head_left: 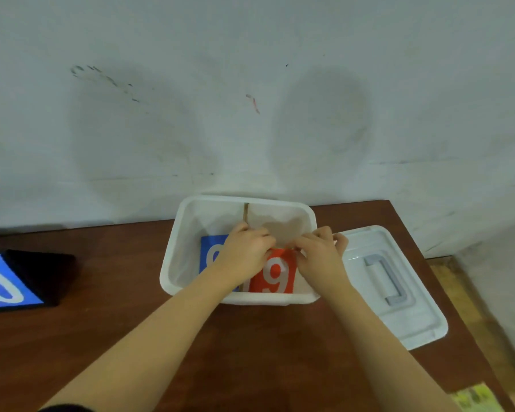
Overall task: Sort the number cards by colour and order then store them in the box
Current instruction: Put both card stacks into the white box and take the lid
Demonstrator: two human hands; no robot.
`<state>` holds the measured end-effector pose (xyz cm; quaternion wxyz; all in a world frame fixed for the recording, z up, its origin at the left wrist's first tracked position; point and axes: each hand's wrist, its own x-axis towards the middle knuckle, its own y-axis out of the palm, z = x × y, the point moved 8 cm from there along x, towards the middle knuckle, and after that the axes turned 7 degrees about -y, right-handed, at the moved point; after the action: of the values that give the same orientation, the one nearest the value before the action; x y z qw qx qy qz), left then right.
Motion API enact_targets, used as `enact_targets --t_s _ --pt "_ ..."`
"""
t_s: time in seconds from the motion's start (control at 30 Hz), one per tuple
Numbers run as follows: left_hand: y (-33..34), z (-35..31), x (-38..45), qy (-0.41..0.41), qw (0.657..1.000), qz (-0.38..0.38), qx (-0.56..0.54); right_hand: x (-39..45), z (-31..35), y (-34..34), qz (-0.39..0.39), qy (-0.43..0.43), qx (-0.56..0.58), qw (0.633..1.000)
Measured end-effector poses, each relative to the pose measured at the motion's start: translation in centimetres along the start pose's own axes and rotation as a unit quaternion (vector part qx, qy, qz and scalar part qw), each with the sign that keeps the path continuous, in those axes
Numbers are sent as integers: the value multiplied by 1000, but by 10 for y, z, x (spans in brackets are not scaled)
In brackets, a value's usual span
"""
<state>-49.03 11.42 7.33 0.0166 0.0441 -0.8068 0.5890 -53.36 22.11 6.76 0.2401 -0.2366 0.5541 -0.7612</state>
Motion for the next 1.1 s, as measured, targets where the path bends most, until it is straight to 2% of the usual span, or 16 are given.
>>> enact_targets --t_s 0.1,0.2,0.33,0.47,0.63,0.73,0.87,0.97,1.1 --pt "3 8 5 -11 999 5 46 4 8 6 31 -15 -25 999" --pt "-4 10 1 -38 999 -9 23 1 8 3 48 -17 -22 998" --pt "-33 -15 -6 -21 998 -64 3 -22 -3 -29 -52 -2 16 999" --pt "-45 -61 5 -5 998 -65 12 -49 -31 -61 -111 29 40 993" --pt "-23 -134 13 33 996 -80 5 -99 -108 -75 -159 146 81 973" --pt "18 -174 18 27 999 -7 -22 -125 -158 -51 -87 217 75 969" --pt "83 -195 32 -39 997 65 1 -157 -206 -4 58 291 42 954" --pt "142 -182 37 -99 978 178 44 -179 -218 34 144 280 26 949" --pt "187 -164 29 -122 957 253 75 -193 -238 52 173 226 11 958"
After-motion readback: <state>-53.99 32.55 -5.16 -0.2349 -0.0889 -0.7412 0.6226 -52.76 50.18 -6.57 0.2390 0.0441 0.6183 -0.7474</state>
